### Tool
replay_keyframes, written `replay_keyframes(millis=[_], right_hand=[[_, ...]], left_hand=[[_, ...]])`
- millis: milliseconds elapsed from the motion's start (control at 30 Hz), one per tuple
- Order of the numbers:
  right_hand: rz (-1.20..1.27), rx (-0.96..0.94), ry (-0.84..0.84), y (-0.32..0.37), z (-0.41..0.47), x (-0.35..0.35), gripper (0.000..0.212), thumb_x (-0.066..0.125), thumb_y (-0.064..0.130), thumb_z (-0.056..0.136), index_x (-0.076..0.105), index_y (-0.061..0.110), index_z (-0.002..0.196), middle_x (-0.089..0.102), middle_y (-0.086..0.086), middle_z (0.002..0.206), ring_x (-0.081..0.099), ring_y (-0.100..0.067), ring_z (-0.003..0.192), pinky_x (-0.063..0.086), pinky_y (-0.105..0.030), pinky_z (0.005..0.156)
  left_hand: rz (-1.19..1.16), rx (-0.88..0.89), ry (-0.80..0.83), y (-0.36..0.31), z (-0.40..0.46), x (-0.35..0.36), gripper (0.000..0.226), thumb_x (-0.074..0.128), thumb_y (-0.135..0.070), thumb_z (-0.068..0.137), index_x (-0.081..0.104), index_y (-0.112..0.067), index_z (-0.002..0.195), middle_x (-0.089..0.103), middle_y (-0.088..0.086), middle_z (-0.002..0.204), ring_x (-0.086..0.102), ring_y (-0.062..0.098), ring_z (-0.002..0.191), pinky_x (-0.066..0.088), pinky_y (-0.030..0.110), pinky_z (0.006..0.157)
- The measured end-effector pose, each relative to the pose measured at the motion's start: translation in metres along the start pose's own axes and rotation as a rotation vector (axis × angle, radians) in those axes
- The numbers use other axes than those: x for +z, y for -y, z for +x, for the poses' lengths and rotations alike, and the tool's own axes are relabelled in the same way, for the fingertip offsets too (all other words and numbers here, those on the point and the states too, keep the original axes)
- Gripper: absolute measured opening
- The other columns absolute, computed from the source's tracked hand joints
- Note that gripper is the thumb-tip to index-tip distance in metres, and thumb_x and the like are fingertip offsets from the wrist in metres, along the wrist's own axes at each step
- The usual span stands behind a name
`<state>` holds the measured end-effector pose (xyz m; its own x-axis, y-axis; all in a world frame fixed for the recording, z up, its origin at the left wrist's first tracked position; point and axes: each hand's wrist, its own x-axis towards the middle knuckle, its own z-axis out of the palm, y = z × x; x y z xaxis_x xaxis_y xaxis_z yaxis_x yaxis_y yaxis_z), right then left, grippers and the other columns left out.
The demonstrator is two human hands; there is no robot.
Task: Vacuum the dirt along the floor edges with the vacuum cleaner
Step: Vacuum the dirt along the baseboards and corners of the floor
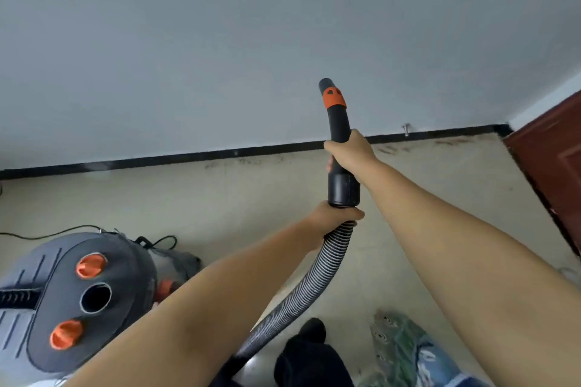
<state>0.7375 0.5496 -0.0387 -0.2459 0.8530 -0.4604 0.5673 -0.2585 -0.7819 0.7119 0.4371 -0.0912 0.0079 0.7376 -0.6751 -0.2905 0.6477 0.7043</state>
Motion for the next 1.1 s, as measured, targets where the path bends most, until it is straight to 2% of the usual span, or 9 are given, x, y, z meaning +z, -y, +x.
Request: replay_keyframes(millis=[133,267,433,567,633,800,867,967,1100], right_hand=[[-0.063,-0.094,0.114,0.013,0.017,-0.010,0.026,0.058,0.014,0.081,0.046,0.016,0.104,0.063,-0.006,0.065,0.062,-0.018,0.052,0.051,-0.028,0.056],[-0.155,-0.210,0.207,0.020,0.029,0.008,0.030,0.058,0.014,0.082,0.046,0.017,0.109,0.063,-0.007,0.077,0.061,-0.015,0.051,0.045,-0.018,0.042],[-0.255,-0.266,0.250,0.017,0.044,0.050,0.029,0.060,0.018,0.083,0.045,0.016,0.108,0.064,-0.010,0.086,0.063,-0.018,0.055,0.046,-0.023,0.049],[-0.150,-0.117,0.226,0.001,0.072,0.083,0.025,0.058,0.016,0.082,0.044,0.014,0.102,0.064,-0.007,0.068,0.061,-0.015,0.047,0.047,-0.024,0.054],[-0.122,-0.021,0.218,-0.006,0.090,0.102,0.023,0.058,0.015,0.082,0.045,0.014,0.100,0.065,-0.005,0.065,0.060,-0.010,0.042,0.044,-0.021,0.049],[-0.079,0.100,0.222,-0.021,0.142,0.154,0.018,0.059,0.013,0.080,0.047,0.015,0.093,0.062,-0.005,0.063,0.060,-0.014,0.042,0.044,-0.019,0.043],[-0.088,0.142,0.229,-0.031,0.166,0.174,0.020,0.059,0.014,0.080,0.049,0.013,0.097,0.063,-0.005,0.066,0.060,-0.013,0.043,0.045,-0.020,0.045],[-0.108,0.193,0.254,-0.063,0.210,0.206,0.020,0.057,0.014,0.080,0.048,0.012,0.097,0.061,-0.005,0.063,0.059,-0.015,0.041,0.047,-0.023,0.047],[-0.169,0.228,0.321,-0.129,0.269,0.254,0.015,0.055,0.011,0.082,0.045,0.012,0.092,0.057,-0.005,0.059,0.056,-0.016,0.038,0.046,-0.022,0.043]], left_hand=[[-0.040,0.061,-0.089,-0.012,0.021,0.011,0.016,0.072,-0.012,0.082,0.057,-0.015,0.085,0.060,0.003,0.077,0.059,0.017,0.072,0.051,0.031,0.075],[-0.152,0.117,-0.179,-0.006,0.039,0.005,0.017,0.073,-0.014,0.080,0.059,-0.014,0.091,0.061,0.004,0.082,0.059,0.019,0.080,0.050,0.032,0.078],[-0.265,0.135,-0.306,0.010,0.048,-0.015,0.020,0.073,-0.012,0.080,0.060,-0.010,0.095,0.060,0.007,0.083,0.057,0.021,0.077,0.048,0.033,0.075],[-0.155,0.041,-0.375,0.022,0.055,-0.055,0.021,0.075,-0.019,0.079,0.059,-0.015,0.090,0.060,0.003,0.078,0.057,0.019,0.070,0.047,0.026,0.064],[-0.096,-0.005,-0.386,0.028,0.063,-0.078,0.022,0.075,-0.023,0.079,0.059,-0.015,0.092,0.060,0.002,0.077,0.058,0.017,0.068,0.047,0.024,0.061],[-0.070,-0.058,-0.414,0.035,0.099,-0.123,0.017,0.072,-0.020,0.079,0.056,-0.019,0.085,0.060,0.000,0.073,0.057,0.014,0.064,0.047,0.023,0.059],[-0.042,-0.058,-0.447,0.041,0.120,-0.140,0.019,0.070,-0.020,0.078,0.055,-0.020,0.090,0.061,-0.001,0.076,0.058,0.015,0.067,0.048,0.025,0.062],[-0.034,-0.076,-0.511,0.065,0.163,-0.156,0.037,0.070,-0.022,0.076,0.051,-0.019,0.108,0.062,-0.001,0.088,0.060,0.015,0.076,0.050,0.026,0.067],[-0.071,-0.140,-0.610,0.117,0.235,-0.171,0.048,0.071,-0.028,0.075,0.047,-0.019,0.116,0.063,0.001,0.100,0.065,0.021,0.089,0.057,0.038,0.080]])
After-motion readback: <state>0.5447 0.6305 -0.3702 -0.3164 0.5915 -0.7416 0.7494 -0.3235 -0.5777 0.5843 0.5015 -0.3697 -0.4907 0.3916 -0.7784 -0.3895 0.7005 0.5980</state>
